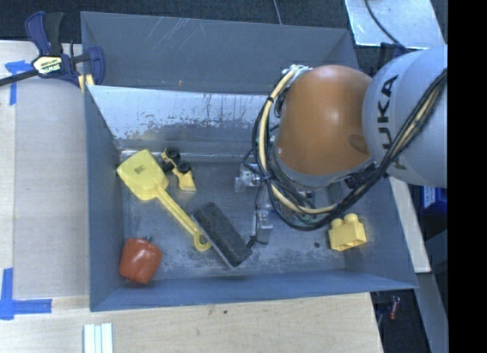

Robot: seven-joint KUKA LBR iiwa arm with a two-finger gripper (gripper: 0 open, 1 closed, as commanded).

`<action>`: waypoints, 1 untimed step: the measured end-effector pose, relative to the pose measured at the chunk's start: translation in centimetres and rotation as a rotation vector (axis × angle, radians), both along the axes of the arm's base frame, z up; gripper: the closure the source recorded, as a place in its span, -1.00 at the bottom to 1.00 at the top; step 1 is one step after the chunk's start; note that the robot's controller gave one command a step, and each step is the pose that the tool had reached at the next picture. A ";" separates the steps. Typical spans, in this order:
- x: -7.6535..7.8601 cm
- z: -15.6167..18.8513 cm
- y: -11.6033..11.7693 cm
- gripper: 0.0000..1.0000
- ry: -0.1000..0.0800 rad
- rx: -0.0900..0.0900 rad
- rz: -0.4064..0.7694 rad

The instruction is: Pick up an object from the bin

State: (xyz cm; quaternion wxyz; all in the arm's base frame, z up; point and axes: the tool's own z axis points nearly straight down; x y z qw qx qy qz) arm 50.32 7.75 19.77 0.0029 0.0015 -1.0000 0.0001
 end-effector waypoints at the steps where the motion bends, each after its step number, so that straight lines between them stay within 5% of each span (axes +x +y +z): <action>1: 0.2 0.4 -0.1 -1.00 -0.008 0.001 -0.003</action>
Offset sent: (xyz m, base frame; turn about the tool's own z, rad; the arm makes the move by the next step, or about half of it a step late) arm 0.0216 0.0274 -0.1277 -0.0465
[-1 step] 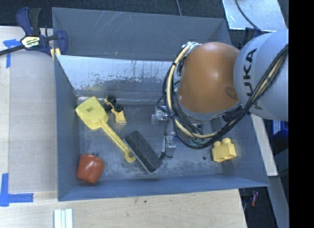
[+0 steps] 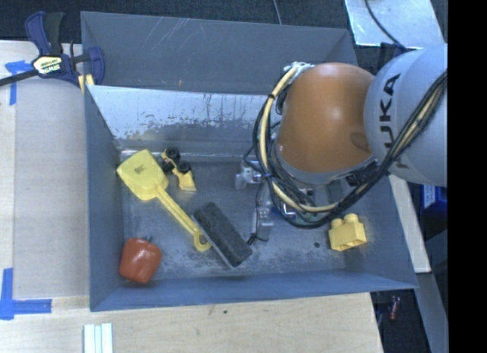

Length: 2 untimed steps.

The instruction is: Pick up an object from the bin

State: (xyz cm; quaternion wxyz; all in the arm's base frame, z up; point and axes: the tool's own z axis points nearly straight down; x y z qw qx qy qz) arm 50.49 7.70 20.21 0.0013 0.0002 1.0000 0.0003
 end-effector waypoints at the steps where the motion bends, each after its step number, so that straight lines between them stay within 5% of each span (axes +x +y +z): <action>1: 2.0 -13.2 2.8 -1.00 0.005 -0.001 0.050; 2: 2.5 -6.9 3.4 -1.00 -0.013 0.003 -0.117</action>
Offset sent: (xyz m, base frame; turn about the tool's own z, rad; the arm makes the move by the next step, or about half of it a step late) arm 0.0241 0.0346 -0.0693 0.1183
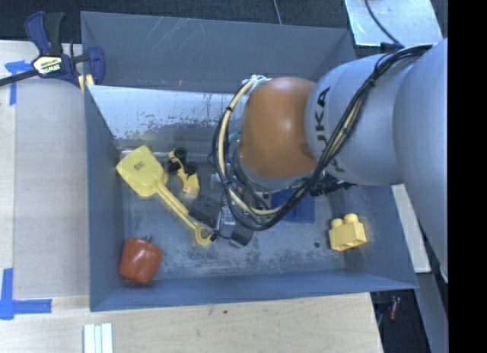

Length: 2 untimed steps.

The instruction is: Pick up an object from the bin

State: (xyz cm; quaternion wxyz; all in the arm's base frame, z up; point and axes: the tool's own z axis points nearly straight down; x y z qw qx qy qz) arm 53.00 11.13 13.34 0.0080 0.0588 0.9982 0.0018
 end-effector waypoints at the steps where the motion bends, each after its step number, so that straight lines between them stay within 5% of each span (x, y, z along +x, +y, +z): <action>1: 0.5 -2.6 1.2 -1.00 0.013 0.000 -0.070; 2: -1.9 -6.3 0.0 -1.00 0.001 0.005 -0.327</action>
Offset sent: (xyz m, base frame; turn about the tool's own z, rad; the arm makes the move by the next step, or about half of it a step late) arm -0.0190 0.0004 -0.0634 0.3281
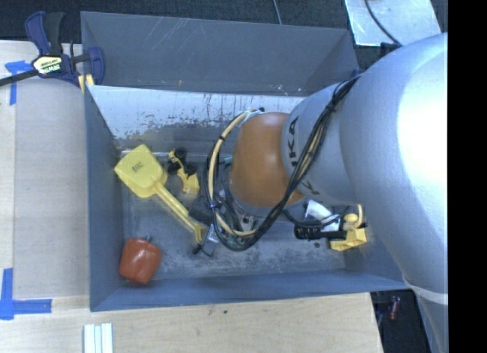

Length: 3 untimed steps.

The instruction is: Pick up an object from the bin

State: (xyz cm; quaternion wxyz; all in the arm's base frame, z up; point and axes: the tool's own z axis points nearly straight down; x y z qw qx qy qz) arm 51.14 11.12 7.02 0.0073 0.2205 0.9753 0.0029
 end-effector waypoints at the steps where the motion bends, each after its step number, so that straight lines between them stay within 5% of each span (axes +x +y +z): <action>1: 2.2 0.3 -0.6 1.00 0.006 0.000 0.059; 3: 2.1 2.4 -0.6 1.00 0.007 -0.001 0.059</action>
Offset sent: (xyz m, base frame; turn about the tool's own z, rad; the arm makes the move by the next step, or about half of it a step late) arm 0.0000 0.0000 0.0000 0.0000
